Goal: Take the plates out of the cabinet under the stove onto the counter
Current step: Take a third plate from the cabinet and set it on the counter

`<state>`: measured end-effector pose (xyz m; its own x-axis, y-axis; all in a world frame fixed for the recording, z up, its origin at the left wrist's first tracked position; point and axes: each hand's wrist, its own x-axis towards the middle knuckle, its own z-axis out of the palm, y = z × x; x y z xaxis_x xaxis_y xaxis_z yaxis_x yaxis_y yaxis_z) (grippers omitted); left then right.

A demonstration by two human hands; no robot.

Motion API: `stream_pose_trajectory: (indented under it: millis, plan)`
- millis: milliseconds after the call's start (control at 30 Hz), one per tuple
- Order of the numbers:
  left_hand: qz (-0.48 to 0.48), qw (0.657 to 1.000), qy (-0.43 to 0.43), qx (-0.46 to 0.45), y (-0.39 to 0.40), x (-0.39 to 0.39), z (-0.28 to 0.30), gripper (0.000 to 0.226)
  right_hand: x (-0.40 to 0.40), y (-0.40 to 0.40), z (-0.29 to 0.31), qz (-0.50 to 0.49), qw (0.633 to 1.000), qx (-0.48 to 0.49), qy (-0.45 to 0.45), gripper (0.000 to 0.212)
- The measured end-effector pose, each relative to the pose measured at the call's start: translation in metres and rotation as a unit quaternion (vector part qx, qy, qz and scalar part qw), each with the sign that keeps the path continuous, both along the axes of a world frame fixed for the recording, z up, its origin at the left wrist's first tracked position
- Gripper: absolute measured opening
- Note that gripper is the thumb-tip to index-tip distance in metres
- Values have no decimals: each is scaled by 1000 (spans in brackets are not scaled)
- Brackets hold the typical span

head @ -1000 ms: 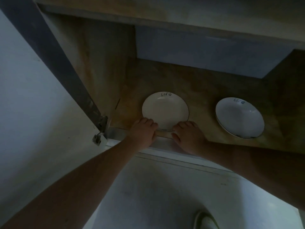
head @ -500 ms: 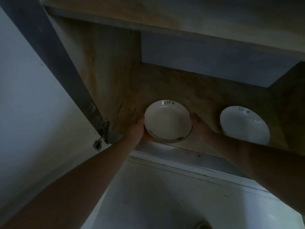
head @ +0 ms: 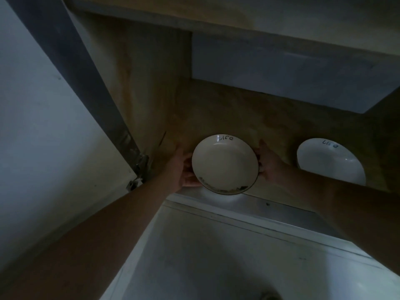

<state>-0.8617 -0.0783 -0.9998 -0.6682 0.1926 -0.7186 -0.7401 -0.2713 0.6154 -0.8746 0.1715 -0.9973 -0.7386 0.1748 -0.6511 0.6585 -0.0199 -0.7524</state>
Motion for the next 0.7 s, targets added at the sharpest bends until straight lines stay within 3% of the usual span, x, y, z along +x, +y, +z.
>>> stream_pose_trajectory:
  millis: [233, 433, 700]
  plan:
    - [0, 1000, 17, -20, -13, 1, -3, 60, 4, -2, 0, -7, 999, -50, 11, 58]
    - [25, 998, 29, -49, -23, 37, 10, 37, 17, -18, 6, 5, 1000, -2, 17, 59]
    - [68, 994, -9, -84, -32, 116, 89, 39, 92, -36, 87, 11, 998, -30, -50, 58]
